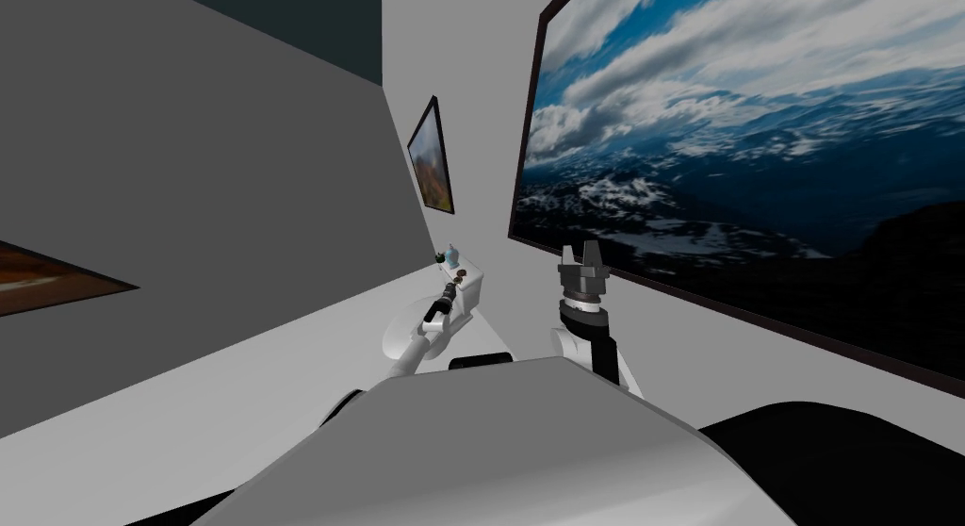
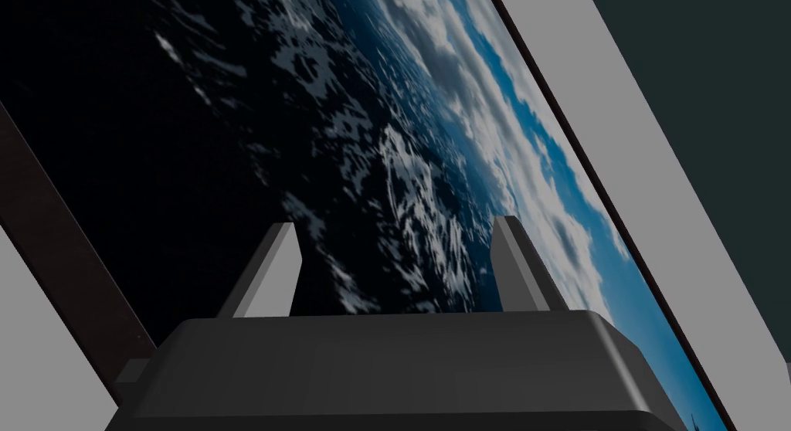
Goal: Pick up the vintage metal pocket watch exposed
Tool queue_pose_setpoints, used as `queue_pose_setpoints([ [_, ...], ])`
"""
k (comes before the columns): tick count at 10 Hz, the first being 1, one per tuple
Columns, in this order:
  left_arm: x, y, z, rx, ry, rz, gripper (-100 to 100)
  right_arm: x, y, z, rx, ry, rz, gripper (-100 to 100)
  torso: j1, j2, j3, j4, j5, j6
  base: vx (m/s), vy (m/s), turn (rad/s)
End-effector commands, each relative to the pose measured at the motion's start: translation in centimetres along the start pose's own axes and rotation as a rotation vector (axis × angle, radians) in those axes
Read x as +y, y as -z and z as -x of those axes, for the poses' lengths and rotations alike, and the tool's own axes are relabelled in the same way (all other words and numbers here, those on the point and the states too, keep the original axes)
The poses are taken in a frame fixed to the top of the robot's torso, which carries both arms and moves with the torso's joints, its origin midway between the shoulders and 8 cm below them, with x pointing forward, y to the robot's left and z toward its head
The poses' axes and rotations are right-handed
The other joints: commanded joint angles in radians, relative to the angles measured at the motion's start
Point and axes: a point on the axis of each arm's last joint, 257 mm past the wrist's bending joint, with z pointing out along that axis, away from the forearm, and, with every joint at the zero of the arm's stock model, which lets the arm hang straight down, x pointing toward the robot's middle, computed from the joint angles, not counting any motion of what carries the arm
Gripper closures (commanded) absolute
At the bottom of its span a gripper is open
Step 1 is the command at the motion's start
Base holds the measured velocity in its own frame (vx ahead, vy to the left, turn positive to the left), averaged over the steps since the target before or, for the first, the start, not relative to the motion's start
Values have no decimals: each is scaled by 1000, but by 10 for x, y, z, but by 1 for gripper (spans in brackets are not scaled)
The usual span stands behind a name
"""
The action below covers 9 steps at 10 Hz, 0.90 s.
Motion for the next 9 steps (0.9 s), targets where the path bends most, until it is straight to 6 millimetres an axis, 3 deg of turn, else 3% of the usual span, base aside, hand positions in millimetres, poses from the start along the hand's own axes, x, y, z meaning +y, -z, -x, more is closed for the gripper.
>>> queue_pose_setpoints([
  [1, 0, 0, 0, 0, 0, 0, 100, 0, 0, 0, 0, 0, 0, 0, 0, 0, 0, 0, 0, 0, 0, 0, 0],
  [3, 0, 0, 0, 0, 0, 0, 100, 0, 0, 0, 0, 0, 0, 0, 0, 0, 0, 0, 0, 0, 0, 0, 0],
  [5, -1, -3, 11, 4, -16, 24, -100, 0, 0, 0, 0, 0, 0, 0, 0, 0, 0, 0, 0, 0, -12, 21, -38],
  [9, -5, -9, 31, 20, -51, 83, -100, 0, 0, 0, 0, 0, 0, 0, 6, 1, 0, 0, 1, 0, -19, 84, -88],
])
